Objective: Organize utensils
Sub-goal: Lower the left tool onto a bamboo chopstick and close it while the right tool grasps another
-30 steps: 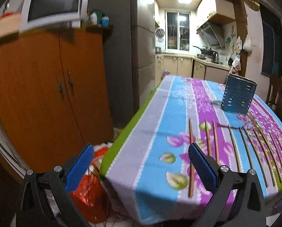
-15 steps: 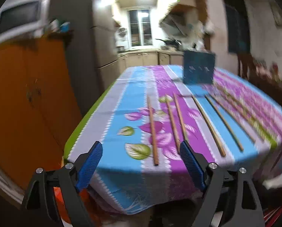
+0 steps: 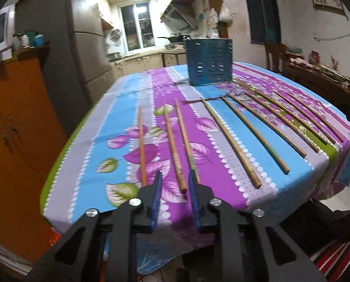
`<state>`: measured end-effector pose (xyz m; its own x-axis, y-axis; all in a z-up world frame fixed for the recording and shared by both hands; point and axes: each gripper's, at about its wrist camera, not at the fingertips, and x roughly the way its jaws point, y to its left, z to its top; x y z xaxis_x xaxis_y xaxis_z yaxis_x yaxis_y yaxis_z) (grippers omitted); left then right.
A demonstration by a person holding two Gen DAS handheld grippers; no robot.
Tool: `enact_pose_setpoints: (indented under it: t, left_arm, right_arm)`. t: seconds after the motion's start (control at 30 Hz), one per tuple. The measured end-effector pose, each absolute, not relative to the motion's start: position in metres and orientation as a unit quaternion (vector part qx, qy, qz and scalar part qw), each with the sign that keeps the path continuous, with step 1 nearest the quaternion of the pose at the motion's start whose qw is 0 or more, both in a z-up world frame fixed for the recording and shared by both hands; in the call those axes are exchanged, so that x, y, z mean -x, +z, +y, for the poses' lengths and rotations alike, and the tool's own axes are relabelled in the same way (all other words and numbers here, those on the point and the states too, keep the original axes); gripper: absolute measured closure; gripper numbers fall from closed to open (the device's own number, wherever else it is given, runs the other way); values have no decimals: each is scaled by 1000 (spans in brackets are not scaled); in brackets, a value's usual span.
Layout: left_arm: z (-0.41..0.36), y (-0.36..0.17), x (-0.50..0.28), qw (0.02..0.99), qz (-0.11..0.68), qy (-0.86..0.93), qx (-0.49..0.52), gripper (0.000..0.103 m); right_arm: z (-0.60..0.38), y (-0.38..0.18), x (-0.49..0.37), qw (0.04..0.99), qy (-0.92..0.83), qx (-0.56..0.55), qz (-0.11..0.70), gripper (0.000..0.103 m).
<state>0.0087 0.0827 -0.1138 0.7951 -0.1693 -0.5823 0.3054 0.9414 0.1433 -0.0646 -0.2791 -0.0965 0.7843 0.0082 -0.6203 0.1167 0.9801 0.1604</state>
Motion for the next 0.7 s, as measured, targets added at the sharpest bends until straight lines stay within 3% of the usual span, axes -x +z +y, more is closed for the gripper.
enact_pose_setpoints:
  t: [0.4,0.7]
  left_arm:
    - [85,-129,-22,931,313,-144,-119,88]
    - [85,-133,-19,937,301,-141,-109,93]
  right_arm:
    - [-253,-92,61,947,-2,-50,316,11]
    - [-225,-93,66,950,23,17,310,50]
